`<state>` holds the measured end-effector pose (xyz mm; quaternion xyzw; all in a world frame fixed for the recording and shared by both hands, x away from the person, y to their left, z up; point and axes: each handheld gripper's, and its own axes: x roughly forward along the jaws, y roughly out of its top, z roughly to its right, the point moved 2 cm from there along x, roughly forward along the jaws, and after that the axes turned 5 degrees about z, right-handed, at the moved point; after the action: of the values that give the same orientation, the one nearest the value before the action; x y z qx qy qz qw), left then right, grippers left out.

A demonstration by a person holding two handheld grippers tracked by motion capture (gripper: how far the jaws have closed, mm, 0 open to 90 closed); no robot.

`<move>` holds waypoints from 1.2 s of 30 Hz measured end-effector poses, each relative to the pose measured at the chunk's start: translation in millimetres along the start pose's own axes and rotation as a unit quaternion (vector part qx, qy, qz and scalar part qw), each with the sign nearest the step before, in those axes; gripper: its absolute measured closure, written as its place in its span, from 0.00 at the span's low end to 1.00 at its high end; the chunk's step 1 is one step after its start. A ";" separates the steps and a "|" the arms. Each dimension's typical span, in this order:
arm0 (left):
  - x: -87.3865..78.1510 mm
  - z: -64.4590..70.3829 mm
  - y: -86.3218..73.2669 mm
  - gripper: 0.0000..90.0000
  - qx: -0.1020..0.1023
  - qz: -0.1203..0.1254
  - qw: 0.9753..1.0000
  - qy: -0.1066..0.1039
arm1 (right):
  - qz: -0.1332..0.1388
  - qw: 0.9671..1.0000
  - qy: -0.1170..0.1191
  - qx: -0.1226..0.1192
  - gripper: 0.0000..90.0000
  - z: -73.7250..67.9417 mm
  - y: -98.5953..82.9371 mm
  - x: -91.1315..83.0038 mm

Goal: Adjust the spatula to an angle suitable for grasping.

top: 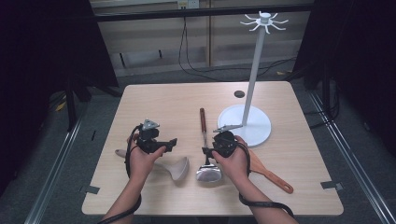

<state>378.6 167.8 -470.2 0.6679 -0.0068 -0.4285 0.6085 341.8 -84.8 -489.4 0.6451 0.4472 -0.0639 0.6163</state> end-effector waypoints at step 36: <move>-0.3 -2.8 0.6 0.16 -0.009 0.010 1.000 -0.009 | -0.064 0.987 -0.090 0.118 0.95 2.9 13.8 40.7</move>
<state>380.3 170.0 -469.8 0.6584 -0.0150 -0.4283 0.6187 376.3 -64.7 -505.7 0.6747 0.4198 -0.2135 0.5684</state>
